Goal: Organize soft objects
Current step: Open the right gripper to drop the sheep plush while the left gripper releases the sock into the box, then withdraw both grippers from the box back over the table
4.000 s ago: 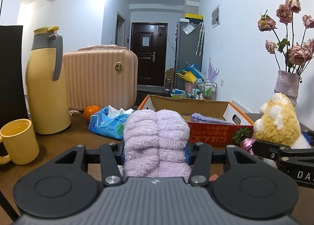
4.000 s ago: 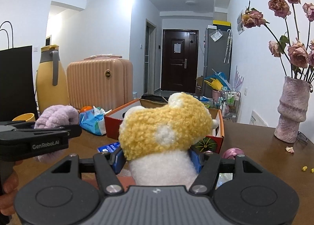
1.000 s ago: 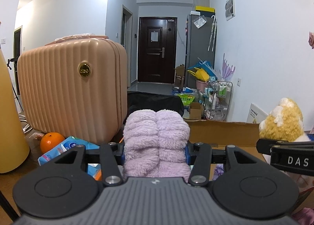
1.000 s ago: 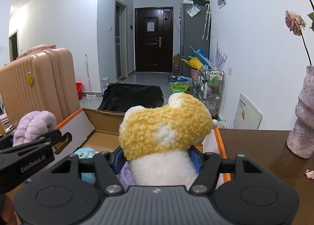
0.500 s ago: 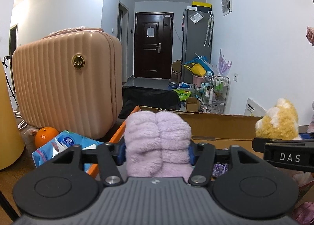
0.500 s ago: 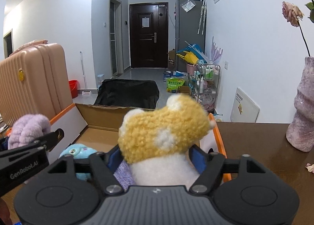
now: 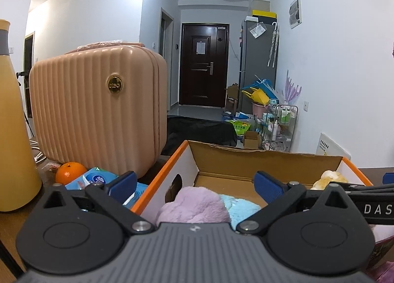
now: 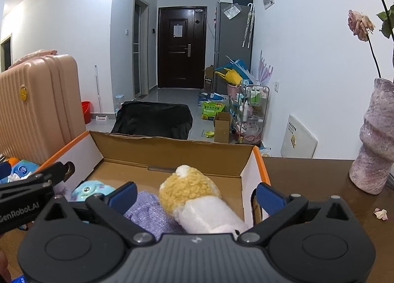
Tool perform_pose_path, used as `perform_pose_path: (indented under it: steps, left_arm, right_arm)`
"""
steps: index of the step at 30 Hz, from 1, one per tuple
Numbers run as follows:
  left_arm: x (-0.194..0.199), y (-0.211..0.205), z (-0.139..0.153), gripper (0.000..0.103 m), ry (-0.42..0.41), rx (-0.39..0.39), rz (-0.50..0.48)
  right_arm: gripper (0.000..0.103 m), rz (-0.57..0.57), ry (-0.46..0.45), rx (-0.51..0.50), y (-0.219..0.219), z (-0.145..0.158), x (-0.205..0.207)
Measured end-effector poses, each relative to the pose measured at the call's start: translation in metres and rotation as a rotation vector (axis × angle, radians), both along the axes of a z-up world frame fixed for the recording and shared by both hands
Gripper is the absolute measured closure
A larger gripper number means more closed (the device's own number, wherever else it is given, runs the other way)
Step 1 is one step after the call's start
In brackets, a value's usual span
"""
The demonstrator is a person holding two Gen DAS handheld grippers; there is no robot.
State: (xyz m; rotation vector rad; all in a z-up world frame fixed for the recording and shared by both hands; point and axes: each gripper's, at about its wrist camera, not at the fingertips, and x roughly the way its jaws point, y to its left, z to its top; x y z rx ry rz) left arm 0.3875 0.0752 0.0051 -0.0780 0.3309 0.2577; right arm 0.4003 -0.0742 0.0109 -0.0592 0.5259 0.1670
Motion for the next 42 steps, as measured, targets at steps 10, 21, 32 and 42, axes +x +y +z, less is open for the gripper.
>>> perform_pose_path:
  steps: [10, 21, 32, 42]
  left_arm:
    - [-0.007, 0.000, 0.002, 0.000, -0.011, -0.001, -0.004]
    - [-0.024, -0.005, 0.004, 0.000, -0.028, 0.013, -0.023]
    - [-0.049, -0.006, 0.004, 0.000, -0.028, 0.030, -0.043]
    - [-0.076, -0.003, 0.002, 0.000, -0.021, 0.028, -0.052]
  right_arm:
    - [0.000, -0.004, -0.017, -0.012, -0.002, 0.002, -0.010]
    - [0.000, -0.009, -0.022, -0.017, -0.009, 0.003, -0.022]
    - [0.000, -0.001, -0.029, -0.029, -0.022, 0.002, -0.054]
    - [0.000, 0.006, -0.039, -0.039, -0.030, -0.001, -0.085]
